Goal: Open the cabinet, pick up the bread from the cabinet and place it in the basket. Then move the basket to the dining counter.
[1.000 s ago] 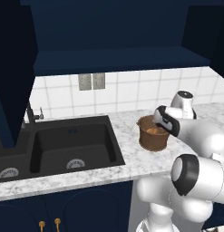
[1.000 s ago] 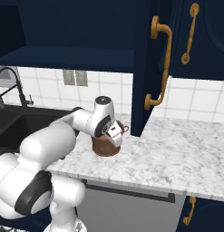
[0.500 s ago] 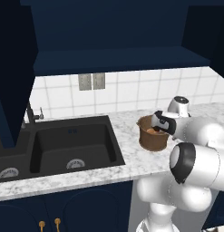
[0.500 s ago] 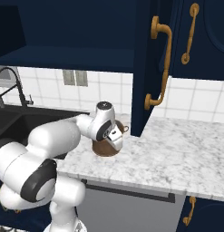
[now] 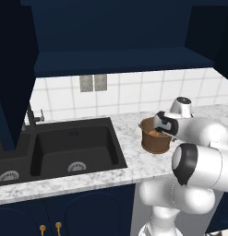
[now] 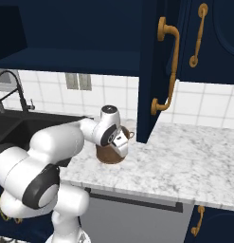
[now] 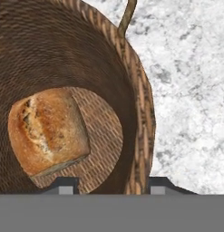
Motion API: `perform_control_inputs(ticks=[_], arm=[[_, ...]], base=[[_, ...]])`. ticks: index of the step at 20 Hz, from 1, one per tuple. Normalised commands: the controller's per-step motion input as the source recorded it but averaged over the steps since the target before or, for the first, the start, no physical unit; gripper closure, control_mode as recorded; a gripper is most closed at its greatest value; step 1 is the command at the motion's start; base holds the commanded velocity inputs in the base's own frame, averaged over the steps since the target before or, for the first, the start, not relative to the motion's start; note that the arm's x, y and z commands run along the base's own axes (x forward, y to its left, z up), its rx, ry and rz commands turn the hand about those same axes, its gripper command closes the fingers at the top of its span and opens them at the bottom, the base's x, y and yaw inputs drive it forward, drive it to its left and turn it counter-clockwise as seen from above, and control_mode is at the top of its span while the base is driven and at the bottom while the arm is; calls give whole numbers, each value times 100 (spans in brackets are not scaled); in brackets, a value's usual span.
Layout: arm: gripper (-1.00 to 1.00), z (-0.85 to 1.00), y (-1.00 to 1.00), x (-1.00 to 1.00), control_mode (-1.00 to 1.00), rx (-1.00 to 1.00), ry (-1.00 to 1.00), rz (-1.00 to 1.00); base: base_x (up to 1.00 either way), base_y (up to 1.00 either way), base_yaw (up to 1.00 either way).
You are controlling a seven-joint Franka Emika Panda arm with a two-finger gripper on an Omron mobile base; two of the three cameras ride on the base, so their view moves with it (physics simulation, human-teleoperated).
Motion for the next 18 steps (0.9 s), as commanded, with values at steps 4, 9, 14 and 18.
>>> perform_control_inputs(ticks=[4, 9, 14, 18], arm=[[100, -1, 19, 0, -100, 0, 3, -2], [100, 60, 34, -26, -100, 5, 0, -6], [100, 100, 19, -81, -100, 2, -11, -1], [100, 96, 12, -100, -100, 0, -5, -1]], base=[[0, 0, 0], [0, 0, 0], [0, 0, 0], [0, 0, 0]])
